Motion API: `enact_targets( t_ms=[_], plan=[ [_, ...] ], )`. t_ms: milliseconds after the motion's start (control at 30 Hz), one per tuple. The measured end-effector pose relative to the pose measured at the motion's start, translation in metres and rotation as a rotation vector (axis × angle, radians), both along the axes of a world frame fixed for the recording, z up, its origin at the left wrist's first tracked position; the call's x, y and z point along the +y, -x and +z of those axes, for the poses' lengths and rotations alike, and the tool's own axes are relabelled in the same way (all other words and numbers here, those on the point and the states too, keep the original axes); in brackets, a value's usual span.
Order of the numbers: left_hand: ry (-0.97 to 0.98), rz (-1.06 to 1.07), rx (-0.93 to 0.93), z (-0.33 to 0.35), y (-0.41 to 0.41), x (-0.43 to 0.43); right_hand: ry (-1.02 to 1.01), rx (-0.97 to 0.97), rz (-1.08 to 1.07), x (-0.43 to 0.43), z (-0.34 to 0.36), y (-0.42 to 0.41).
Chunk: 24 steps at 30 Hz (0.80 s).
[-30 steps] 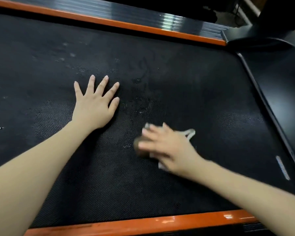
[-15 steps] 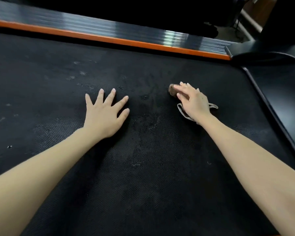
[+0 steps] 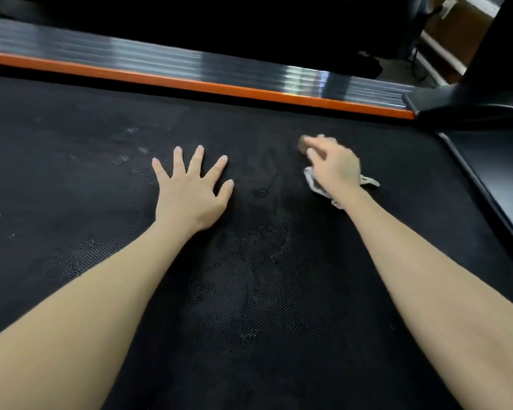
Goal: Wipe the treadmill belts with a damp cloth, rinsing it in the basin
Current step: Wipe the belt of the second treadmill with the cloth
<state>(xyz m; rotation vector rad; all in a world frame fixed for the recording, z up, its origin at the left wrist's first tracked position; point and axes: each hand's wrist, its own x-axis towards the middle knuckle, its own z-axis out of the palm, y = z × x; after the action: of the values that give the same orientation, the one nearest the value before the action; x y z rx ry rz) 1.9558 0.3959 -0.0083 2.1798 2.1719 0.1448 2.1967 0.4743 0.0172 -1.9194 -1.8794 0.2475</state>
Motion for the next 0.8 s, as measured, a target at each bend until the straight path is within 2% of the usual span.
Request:
enact_targets(
  t_ms=[167, 233, 267, 300, 400, 433, 533, 667, 733, 800],
  plan=[
    [0.002, 0.001, 0.001, 0.000, 0.001, -0.001, 0.000, 0.028, 0.696, -0.119, -0.009, 0.029],
    [0.003, 0.000, 0.002, 0.001, 0.000, -0.001, -0.032, -0.006, 0.849, -0.114, -0.008, 0.012],
    [0.001, 0.001, -0.005, 0.001, 0.000, -0.002, -0.047, -0.005, 0.797, -0.095, -0.008, 0.002],
    [-0.004, 0.004, -0.008, 0.000, 0.000, -0.002, -0.077, 0.009, 0.658, -0.069, -0.008, -0.006],
    [-0.008, 0.005, 0.002, -0.001, 0.000, -0.002, -0.079, 0.016, 0.091, 0.023, -0.002, -0.027],
    [-0.011, 0.010, 0.006, -0.001, 0.000, -0.002, -0.049, -0.006, -0.013, 0.043, -0.001, -0.026],
    [0.009, 0.011, 0.024, 0.000, 0.000, -0.001, -0.002, -0.042, 0.014, 0.046, -0.003, -0.002],
    [0.019, 0.020, 0.027, 0.001, 0.000, -0.001, -0.067, -0.086, 0.367, -0.009, -0.006, 0.023],
    [0.023, 0.015, 0.028, 0.002, 0.000, -0.001, -0.069, -0.128, 0.396, 0.000, 0.000, 0.017],
    [0.020, 0.012, 0.023, 0.002, 0.001, 0.000, -0.072, -0.142, 0.336, 0.026, 0.001, -0.003]
  ],
)
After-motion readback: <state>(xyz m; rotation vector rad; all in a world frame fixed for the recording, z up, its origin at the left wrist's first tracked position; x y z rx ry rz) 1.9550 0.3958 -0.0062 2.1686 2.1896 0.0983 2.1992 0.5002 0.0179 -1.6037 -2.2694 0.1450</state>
